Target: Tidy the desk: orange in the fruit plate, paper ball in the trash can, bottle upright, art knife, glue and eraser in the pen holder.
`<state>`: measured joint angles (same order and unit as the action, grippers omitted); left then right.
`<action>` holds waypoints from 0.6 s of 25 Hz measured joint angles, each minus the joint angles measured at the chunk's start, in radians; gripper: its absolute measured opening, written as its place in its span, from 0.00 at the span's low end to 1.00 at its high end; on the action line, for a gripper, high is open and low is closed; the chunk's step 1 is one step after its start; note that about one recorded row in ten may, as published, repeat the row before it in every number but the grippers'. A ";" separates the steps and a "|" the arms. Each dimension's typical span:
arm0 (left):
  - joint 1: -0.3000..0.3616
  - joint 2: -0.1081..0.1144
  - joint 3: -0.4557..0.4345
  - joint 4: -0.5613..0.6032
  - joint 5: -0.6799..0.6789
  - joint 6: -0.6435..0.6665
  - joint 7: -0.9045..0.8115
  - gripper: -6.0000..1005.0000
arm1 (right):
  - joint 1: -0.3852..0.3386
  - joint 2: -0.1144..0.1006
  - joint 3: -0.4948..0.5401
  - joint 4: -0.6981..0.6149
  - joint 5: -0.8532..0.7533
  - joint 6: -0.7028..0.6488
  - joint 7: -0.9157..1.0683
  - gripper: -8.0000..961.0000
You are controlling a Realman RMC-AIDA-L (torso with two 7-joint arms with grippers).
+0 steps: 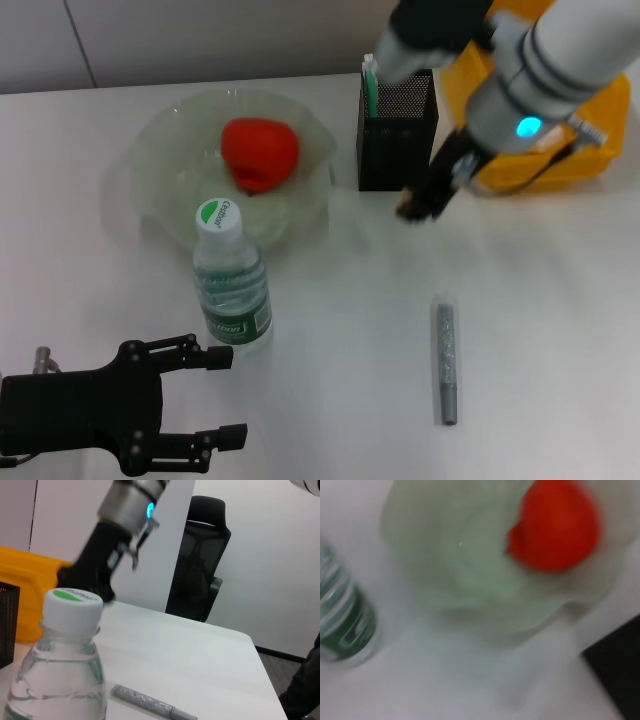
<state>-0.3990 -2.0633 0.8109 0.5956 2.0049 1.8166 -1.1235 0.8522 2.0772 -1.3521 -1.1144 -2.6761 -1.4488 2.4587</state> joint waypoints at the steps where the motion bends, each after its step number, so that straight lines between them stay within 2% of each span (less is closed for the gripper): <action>1: 0.000 0.000 0.000 0.000 0.000 0.000 0.000 0.81 | -0.010 0.000 0.039 -0.085 -0.019 -0.016 0.001 0.27; 2: -0.001 -0.001 -0.001 0.000 0.000 0.000 -0.001 0.81 | -0.010 0.000 0.039 -0.085 -0.019 -0.016 0.001 0.27; 6: -0.002 -0.002 -0.012 -0.001 0.000 -0.001 0.003 0.81 | -0.041 0.000 0.100 -0.253 -0.035 0.001 -0.008 0.28; 10: -0.002 -0.003 -0.014 -0.001 0.000 -0.001 0.004 0.81 | -0.050 0.000 0.107 -0.265 -0.034 0.058 -0.024 0.28; 15: -0.003 -0.003 -0.015 0.000 0.000 -0.003 -0.001 0.81 | -0.051 0.000 0.108 -0.181 -0.032 0.181 -0.080 0.28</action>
<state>-0.4018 -2.0663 0.7959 0.5952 2.0049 1.8137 -1.1242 0.8013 2.0770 -1.2442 -1.2951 -2.7085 -1.2674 2.3791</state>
